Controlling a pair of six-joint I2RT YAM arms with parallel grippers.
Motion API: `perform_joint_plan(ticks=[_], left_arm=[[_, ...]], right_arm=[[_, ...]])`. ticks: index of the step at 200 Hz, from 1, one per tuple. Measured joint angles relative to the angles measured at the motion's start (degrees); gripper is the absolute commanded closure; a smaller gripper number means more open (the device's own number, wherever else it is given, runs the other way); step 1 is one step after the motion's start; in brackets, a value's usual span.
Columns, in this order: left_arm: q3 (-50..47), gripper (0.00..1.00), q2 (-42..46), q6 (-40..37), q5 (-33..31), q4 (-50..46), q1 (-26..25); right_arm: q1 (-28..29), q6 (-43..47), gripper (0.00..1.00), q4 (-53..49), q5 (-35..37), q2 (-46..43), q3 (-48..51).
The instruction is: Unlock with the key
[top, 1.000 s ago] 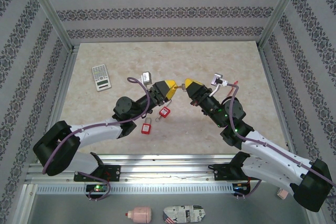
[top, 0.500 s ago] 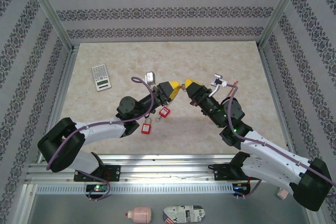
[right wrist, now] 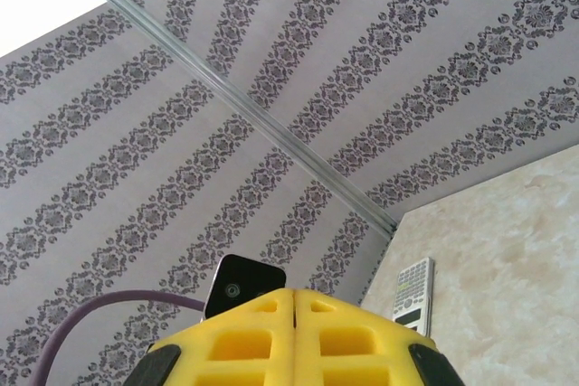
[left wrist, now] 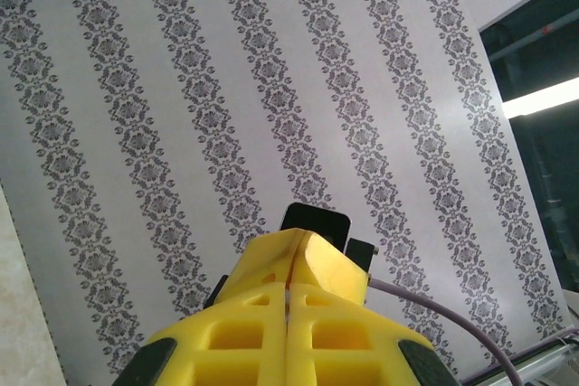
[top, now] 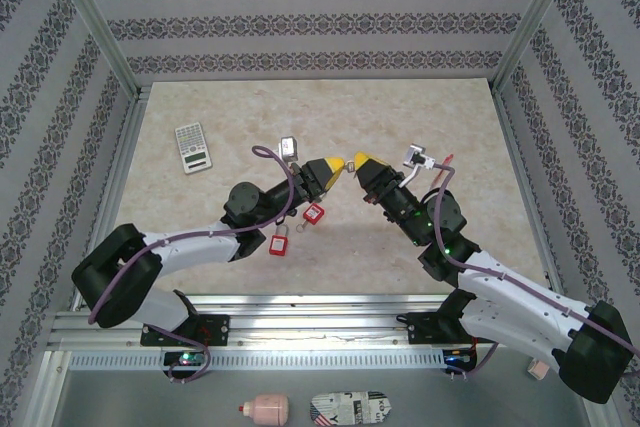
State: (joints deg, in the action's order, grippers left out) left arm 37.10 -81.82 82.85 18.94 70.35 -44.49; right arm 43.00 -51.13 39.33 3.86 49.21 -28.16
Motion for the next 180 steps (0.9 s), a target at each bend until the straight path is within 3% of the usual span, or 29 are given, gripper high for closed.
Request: perform_joint_plan(ticks=[6,17,44,58,93,122,180], left_arm=[[0.0,1.0,0.5,0.0,1.0,-0.8,0.3],[0.0,1.0,1.9,-0.1,3.0,-3.3,1.1],[1.2,1.0,6.3,-1.7,9.6,-11.9,4.7],[3.2,1.0,7.7,-3.5,13.7,-17.6,6.3],[10.9,1.0,9.0,-12.7,22.7,-36.5,7.9],[16.9,1.0,9.1,-21.4,26.6,-51.5,8.4],[17.9,1.0,9.1,-27.9,28.9,-62.1,9.7]], right_arm=[[-0.1,0.0,0.74,-0.3,-0.5,-0.3,0.2],[-0.9,-0.5,0.66,-0.9,-2.2,-1.2,0.5],[-7.8,-2.9,0.57,-2.8,-9.3,-3.4,1.3],[-11.6,-4.3,0.47,-3.7,-14.3,-4.1,1.5],[-14.0,-5.8,0.44,-4.9,-25.9,-2.2,1.4],[-14.0,-6.2,0.45,-5.4,-31.9,0.5,1.3],[-13.1,-6.2,0.46,-5.5,-36.5,0.5,1.3]])
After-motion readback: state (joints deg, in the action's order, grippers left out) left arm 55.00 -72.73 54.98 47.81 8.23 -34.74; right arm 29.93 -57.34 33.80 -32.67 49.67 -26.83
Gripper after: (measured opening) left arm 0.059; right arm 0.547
